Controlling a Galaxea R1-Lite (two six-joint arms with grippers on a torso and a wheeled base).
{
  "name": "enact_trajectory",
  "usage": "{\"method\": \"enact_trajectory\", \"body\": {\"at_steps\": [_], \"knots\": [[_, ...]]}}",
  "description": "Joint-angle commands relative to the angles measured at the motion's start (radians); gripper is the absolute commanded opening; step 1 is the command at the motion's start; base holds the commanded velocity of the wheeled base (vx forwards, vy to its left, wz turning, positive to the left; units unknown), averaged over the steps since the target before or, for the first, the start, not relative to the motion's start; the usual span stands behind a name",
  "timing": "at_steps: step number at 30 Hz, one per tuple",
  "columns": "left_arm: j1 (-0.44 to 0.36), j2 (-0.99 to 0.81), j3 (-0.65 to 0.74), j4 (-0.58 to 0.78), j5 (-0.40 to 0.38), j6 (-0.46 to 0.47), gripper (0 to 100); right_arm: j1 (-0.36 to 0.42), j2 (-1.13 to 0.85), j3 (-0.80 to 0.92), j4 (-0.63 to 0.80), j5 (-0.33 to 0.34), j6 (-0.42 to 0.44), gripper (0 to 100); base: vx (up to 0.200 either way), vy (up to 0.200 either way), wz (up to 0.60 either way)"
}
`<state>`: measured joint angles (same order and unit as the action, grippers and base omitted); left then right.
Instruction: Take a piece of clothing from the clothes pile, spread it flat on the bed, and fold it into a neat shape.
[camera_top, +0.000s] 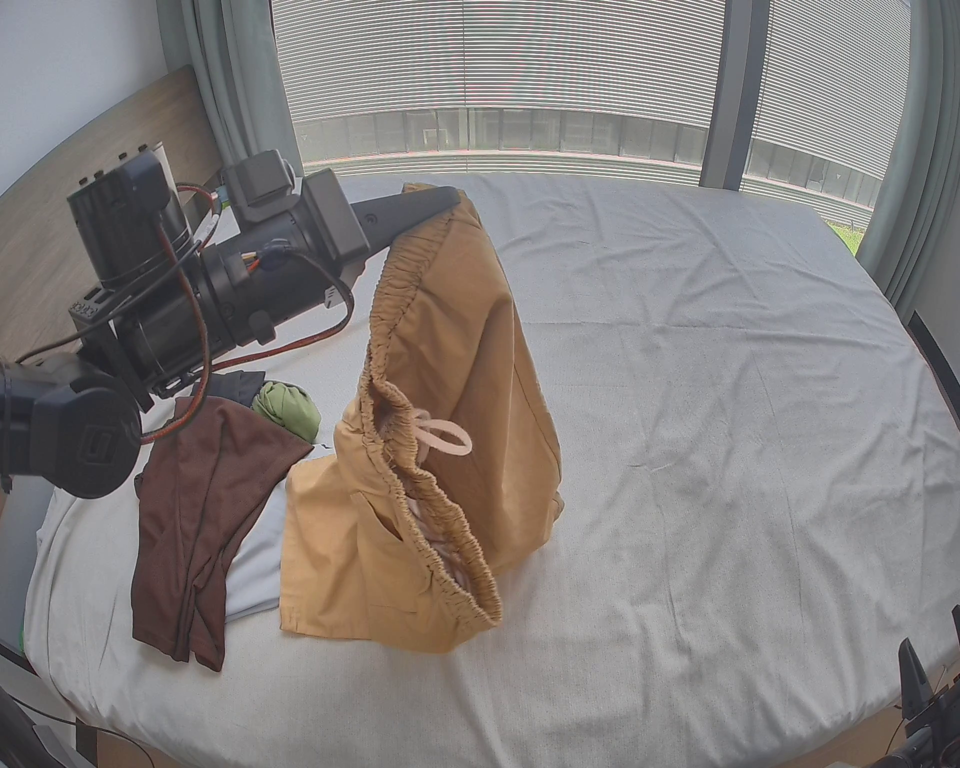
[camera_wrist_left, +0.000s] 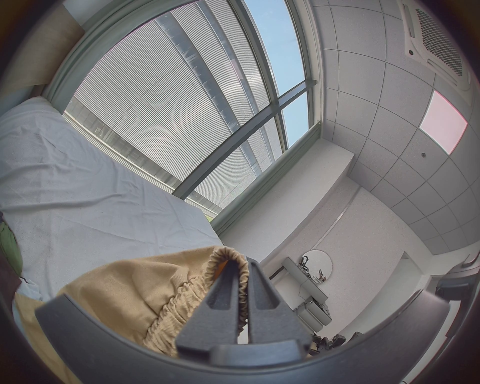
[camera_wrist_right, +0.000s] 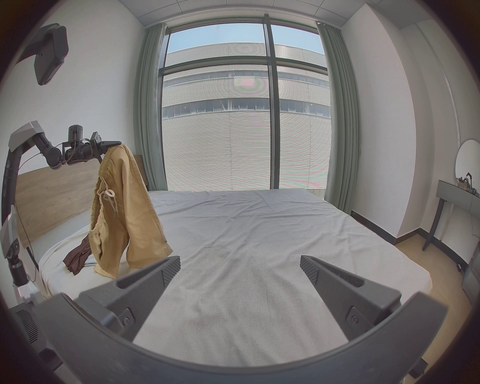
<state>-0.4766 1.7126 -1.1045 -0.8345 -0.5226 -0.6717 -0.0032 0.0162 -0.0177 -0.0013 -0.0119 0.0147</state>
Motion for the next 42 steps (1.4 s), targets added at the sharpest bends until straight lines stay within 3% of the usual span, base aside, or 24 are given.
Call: {"method": "enact_trajectory", "body": {"at_steps": [1, 31, 42], "knots": [[-0.027, -0.002, -0.012, 0.0, 0.006, -0.011, 0, 0.0, -0.016, 0.018, 0.0, 0.0, 0.001, 100, 0.0, 0.0, 0.0], [-0.108, 0.025, -0.101, 0.003, 0.006, -0.023, 0, 0.0, -0.016, 0.018, 0.0, 0.0, 0.001, 100, 0.0, 0.0, 0.0], [-0.12, 0.025, -0.149, 0.043, 0.035, -0.071, 0, 0.0, -0.016, 0.018, 0.0, 0.0, 0.002, 100, 0.0, 0.0, 0.0]]}}
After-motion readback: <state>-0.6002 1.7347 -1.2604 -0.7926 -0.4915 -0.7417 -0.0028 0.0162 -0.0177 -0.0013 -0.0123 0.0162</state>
